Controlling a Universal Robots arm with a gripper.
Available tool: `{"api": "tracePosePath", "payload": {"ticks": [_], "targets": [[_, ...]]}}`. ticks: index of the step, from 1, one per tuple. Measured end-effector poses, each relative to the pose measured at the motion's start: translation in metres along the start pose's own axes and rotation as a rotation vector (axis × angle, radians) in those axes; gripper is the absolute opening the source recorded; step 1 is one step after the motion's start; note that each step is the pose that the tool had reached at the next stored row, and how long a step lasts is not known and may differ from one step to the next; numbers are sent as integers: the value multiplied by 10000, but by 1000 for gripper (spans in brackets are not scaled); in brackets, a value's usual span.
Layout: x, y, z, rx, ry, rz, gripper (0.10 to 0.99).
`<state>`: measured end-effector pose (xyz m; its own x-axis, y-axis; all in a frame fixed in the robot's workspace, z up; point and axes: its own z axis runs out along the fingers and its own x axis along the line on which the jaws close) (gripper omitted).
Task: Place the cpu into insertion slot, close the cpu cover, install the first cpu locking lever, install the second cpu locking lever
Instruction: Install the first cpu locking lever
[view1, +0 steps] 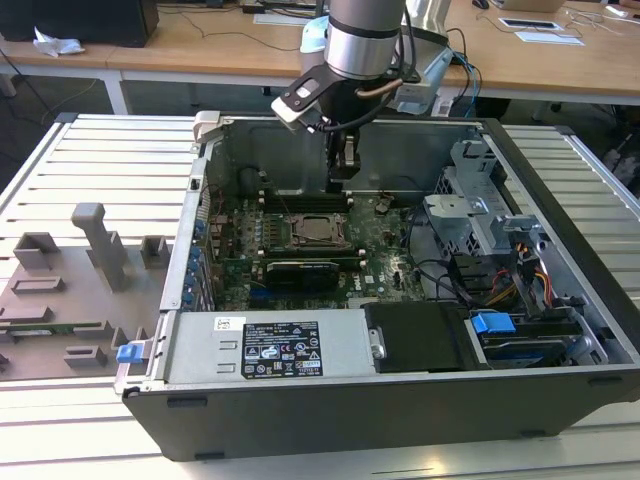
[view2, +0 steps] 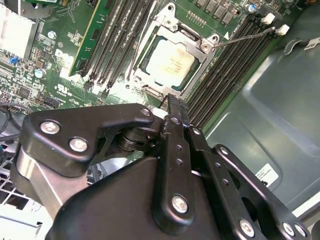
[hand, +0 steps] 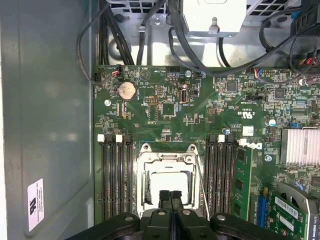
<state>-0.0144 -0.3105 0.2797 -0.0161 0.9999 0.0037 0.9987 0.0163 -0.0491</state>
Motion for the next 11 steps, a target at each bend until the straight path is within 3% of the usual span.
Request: {"api": "tracePosePath", "payload": {"ticks": [11], "targets": [[0,0,0,9,-120,-2413,106]]}}
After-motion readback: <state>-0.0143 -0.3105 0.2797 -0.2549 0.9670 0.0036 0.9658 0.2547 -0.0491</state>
